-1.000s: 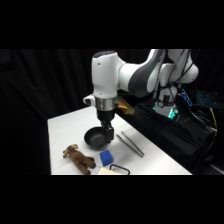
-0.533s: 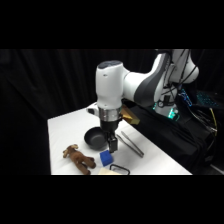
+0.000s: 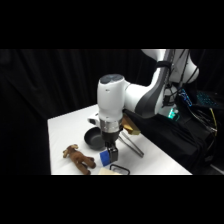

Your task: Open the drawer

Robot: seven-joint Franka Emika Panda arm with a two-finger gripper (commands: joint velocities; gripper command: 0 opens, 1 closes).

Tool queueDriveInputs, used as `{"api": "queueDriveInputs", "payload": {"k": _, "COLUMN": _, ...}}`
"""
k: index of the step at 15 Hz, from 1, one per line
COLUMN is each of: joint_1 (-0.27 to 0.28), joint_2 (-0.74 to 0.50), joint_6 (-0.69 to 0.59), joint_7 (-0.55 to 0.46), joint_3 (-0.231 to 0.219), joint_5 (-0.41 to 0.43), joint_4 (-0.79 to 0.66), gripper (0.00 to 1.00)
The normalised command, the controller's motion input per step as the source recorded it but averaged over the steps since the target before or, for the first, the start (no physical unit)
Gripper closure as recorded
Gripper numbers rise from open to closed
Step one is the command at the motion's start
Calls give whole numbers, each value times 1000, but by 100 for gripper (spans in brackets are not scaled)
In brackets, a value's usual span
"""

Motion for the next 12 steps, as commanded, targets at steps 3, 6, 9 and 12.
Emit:
{"api": "queueDriveInputs", "payload": {"k": 3, "joint_1": 128, "joint_2": 134, "joint_6": 171, "joint_7": 73, "joint_3": -98, "joint_5": 51, "joint_4": 83, "gripper": 0}}
{"api": "queueDriveInputs", "payload": {"k": 6, "joint_1": 133, "joint_2": 37, "joint_6": 193, "joint_7": 66, "joint_3": -107, "joint_5": 53, "joint_4": -34, "gripper": 0}}
{"api": "queueDriveInputs", "payload": {"k": 9, "joint_1": 88, "joint_2": -21, "joint_6": 249, "joint_7": 19, "joint_3": -84, "joint_5": 88, "joint_4": -116, "gripper": 0}}
{"api": "queueDriveInputs", "payload": {"k": 12, "joint_1": 49, "joint_2": -23, "joint_6": 298, "joint_7": -35, "joint_3": -46, "joint_5": 143, "joint_4": -139, "gripper": 0}}
